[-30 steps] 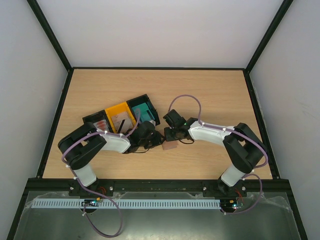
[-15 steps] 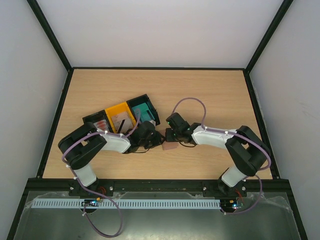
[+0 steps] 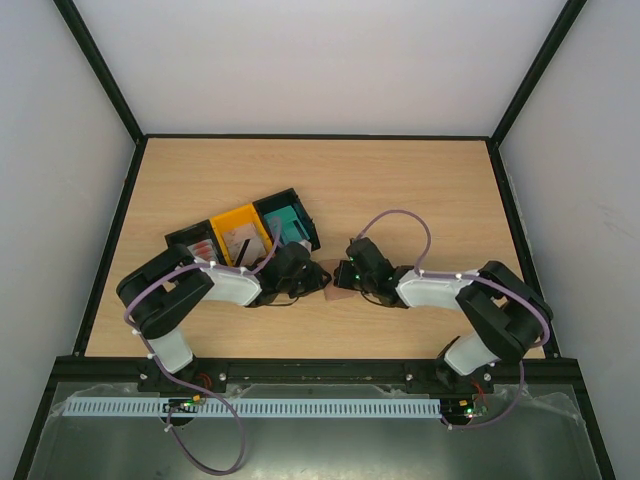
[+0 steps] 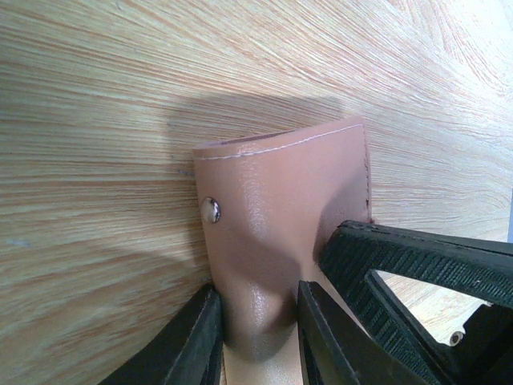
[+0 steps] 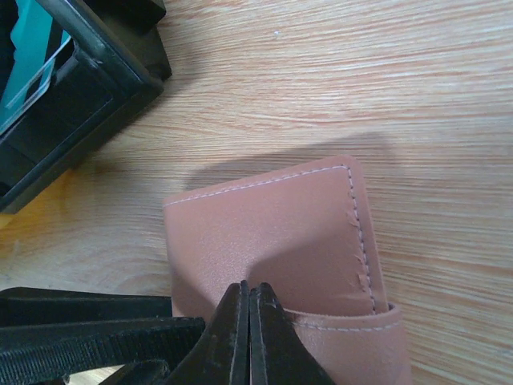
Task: Put the credit cards into the card holder
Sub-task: Close the card holder at the center of the board.
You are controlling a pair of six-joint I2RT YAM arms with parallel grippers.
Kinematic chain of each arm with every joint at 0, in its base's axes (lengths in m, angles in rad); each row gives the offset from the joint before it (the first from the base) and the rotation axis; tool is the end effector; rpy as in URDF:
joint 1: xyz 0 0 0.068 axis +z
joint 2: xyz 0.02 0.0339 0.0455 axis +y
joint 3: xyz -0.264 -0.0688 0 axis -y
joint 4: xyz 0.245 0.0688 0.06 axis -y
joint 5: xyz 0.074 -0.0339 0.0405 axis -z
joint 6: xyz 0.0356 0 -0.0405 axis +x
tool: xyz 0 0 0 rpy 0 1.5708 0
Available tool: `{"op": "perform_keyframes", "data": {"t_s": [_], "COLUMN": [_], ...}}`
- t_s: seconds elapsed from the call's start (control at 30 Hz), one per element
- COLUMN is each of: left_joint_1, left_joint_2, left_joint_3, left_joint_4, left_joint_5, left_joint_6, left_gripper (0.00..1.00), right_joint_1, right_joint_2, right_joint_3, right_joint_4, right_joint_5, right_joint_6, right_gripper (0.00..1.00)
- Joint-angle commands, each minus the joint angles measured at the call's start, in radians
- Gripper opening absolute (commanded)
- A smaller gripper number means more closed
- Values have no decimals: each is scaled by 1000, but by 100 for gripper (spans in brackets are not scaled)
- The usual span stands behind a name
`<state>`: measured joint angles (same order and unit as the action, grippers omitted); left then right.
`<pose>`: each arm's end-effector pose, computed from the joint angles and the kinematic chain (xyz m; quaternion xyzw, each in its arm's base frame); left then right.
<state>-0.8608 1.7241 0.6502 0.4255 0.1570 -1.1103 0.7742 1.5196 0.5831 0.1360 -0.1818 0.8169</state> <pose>0.2023 -0.2439 0.1217 -0.0765 0.8902 -0.4086 0.1865 0.1928 0.1975 0.1371 -0.0144 0.9234 0.3261 0.2018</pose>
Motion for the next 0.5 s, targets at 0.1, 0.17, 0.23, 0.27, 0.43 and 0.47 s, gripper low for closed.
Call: {"op": "perform_keyframes", "data": {"t_s": [0.1,0.17,0.23,0.27,0.43,0.47], "left_joint_1": [-9,-9,-9,-8,-9,-9], "left_joint_2": [36,37,37,37,38,39], "left_joint_3": [6,7,8,10,18,19], "left_joint_4": [-57,-60,-62,-63,-72,-74], "left_joint_5": [7,7,7,7,7,7], "left_joint_6": [7,7,9,9,14,14], "left_gripper": [29,29,29,29,29,29], "right_joint_1": [-11,-29,-49,-59,-79,-80], "right_joint_2": [30,29,26,25,8,7], "right_joint_3": [-152,-168,-182,-184,-166,-157], "right_joint_4": [-47,-29,-10,-5,29,32], "right_joint_5": [-45,-48,-59,-65,-120,-138], "right_joint_6": [85,91,93,93,59,52], "right_gripper": [2,2,2,2,2,2]}}
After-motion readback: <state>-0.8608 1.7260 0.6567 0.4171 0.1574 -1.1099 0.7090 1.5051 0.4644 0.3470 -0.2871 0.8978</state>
